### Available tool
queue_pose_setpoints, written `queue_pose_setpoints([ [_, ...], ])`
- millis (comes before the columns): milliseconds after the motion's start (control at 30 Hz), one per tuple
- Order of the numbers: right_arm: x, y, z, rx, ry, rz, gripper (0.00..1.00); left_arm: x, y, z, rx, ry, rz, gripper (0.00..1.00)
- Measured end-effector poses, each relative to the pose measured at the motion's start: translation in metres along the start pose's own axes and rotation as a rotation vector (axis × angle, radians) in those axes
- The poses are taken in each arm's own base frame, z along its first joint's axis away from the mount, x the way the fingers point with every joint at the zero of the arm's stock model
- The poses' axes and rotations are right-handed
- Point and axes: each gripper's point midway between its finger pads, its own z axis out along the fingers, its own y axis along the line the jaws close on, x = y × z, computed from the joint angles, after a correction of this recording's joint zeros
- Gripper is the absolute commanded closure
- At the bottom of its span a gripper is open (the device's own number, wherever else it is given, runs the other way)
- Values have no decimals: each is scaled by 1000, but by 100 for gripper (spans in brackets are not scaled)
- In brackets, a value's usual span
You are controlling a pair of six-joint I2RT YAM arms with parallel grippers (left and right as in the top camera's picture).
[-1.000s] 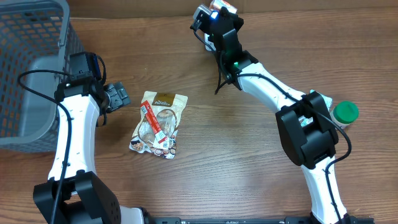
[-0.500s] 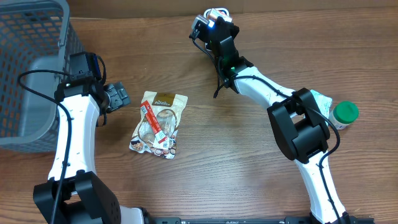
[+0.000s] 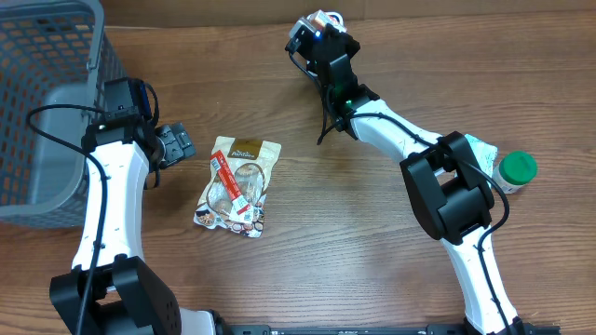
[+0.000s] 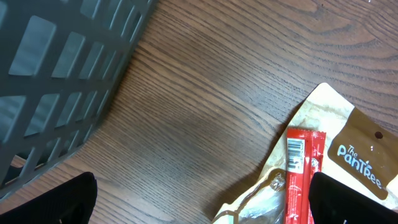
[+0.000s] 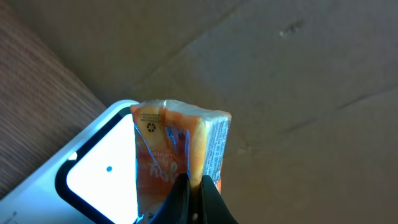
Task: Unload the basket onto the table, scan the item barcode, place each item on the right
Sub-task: 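Hold the orange pack barcode in front of the scanner, then carry the orange pack right and set it beside the wipes pack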
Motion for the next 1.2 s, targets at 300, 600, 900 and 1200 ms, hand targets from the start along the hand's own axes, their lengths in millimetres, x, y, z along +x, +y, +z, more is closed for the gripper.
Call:
queue_pose_setpoints([
  [300,-3,-28,-3,134,3,238,96,0,0,0,0,0,0,0],
  [600,-19,-66,-51,18,120,493,96,0,0,0,0,0,0,0],
  [900,-9,-147,-172,-162,334,800,96,0,0,0,0,1,0,0],
  [1200,136,-94,-211,-340,891,921,96,0,0,0,0,0,0,0],
])
